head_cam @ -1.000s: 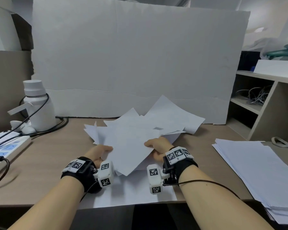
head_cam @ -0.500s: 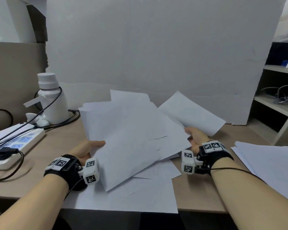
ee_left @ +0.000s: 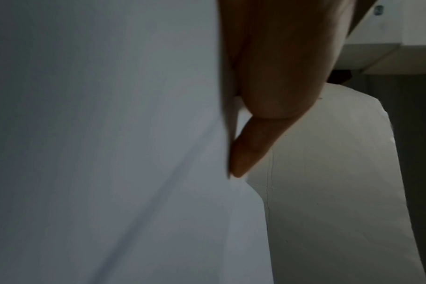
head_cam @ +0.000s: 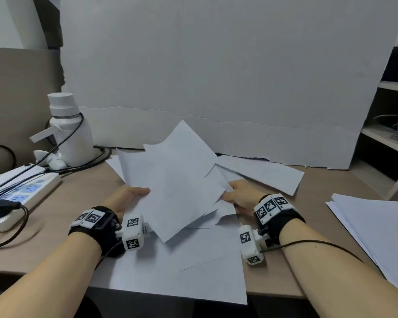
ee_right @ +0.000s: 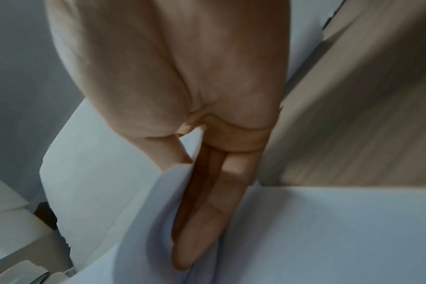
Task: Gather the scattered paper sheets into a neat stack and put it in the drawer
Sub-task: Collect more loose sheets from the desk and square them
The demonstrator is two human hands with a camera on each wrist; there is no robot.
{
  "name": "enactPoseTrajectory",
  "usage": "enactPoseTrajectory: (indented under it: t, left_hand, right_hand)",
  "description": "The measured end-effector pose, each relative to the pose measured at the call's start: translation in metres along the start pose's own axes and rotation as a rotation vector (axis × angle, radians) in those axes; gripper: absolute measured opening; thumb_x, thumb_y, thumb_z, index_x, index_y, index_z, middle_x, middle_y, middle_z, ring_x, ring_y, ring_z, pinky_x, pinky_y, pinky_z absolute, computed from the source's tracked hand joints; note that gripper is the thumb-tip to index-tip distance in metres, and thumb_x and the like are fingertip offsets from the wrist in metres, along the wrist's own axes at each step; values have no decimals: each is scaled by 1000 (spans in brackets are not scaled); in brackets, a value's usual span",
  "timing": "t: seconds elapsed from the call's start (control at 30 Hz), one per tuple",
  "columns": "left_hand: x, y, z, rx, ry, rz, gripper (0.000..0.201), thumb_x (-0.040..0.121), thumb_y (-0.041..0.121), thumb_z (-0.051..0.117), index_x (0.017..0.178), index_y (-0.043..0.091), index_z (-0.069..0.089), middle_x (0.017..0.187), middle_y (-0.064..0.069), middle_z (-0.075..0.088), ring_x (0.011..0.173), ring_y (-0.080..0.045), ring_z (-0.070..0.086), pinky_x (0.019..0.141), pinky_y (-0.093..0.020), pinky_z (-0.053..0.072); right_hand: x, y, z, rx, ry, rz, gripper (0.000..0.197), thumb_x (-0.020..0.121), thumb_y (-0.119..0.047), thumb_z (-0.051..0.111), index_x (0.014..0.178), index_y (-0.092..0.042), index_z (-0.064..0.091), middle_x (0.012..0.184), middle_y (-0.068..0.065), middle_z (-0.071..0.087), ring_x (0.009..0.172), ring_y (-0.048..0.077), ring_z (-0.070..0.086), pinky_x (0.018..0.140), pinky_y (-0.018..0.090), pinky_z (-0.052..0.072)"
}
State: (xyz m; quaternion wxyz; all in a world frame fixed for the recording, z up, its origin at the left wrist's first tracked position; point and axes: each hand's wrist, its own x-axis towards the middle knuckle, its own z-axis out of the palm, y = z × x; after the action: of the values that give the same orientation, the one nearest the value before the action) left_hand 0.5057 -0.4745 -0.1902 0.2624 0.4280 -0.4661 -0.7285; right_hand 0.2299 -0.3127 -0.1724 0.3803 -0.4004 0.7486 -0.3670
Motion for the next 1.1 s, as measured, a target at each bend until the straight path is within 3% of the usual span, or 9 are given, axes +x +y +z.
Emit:
enactPoseTrajectory:
  t: [0.07,0.2,0.33,0.43,0.53,0.67,0.9,0.97,1.1]
  left_hand:
    - [2,5,-5,113,46,-32,28,93,-7,54,120,-4,60,93,-21,75,76,-36,74,73,-47,60]
    - [16,17,-22,287,151,-95,48,80,-14,64,126,-15,53,118,-37,64,99,-52,67,94,-68,49]
    - [5,27,-20,344,196,-48,33,87,-13,62,119,-13,55,104,-29,65,93,-48,66,89,-58,54]
    - [-3,27,-25,259,178,11,37,86,-14,63,121,-5,57,108,-29,67,87,-44,69,79,-51,58]
    - [-12,25,-32,171,127,97,34,86,-15,63,117,-1,61,97,-23,73,80,-38,72,66,-42,61]
    - [-20,21,-38,77,85,166,42,83,-12,66,123,0,61,107,-25,73,91,-40,70,80,-48,58]
    - [-23,25,-42,19,-14,178,92,38,7,96,124,-1,64,116,-30,69,104,-49,67,92,-60,54]
    - [-23,27,-44,13,4,187,81,48,3,90,123,-3,63,117,-32,67,95,-44,70,85,-54,58]
    - [-18,28,-52,18,76,204,43,78,-7,73,120,-3,64,105,-28,72,77,-36,73,67,-43,61]
  right_hand:
    - [0,-4,-3,-87,43,3,22,84,-19,70,102,-6,72,100,10,75,92,29,71,88,43,56]
    - [5,-5,-15,25,292,24,21,88,-11,65,97,7,68,77,13,71,63,24,65,62,33,56]
    - [12,-4,-29,52,519,51,22,85,-15,61,93,4,68,81,17,72,64,26,63,68,40,61]
    - [18,-8,-32,32,434,54,21,81,-27,68,86,-8,65,81,9,57,74,24,54,82,46,57]
    - [18,-24,-29,38,356,42,30,79,-46,71,84,-23,51,82,-3,46,72,17,48,76,39,51]
    - [26,-43,-30,87,288,9,88,83,-53,70,150,-9,33,149,9,42,133,29,44,108,47,40]
    - [42,-80,-37,77,388,-151,88,83,-52,70,151,-11,32,153,6,40,137,27,42,111,41,35]
    - [44,-77,-47,219,343,-95,87,79,-53,73,148,-11,39,147,5,48,135,27,46,107,39,38]
    - [34,-59,-65,319,154,105,46,79,-33,80,114,-7,67,100,13,75,90,32,72,82,47,58]
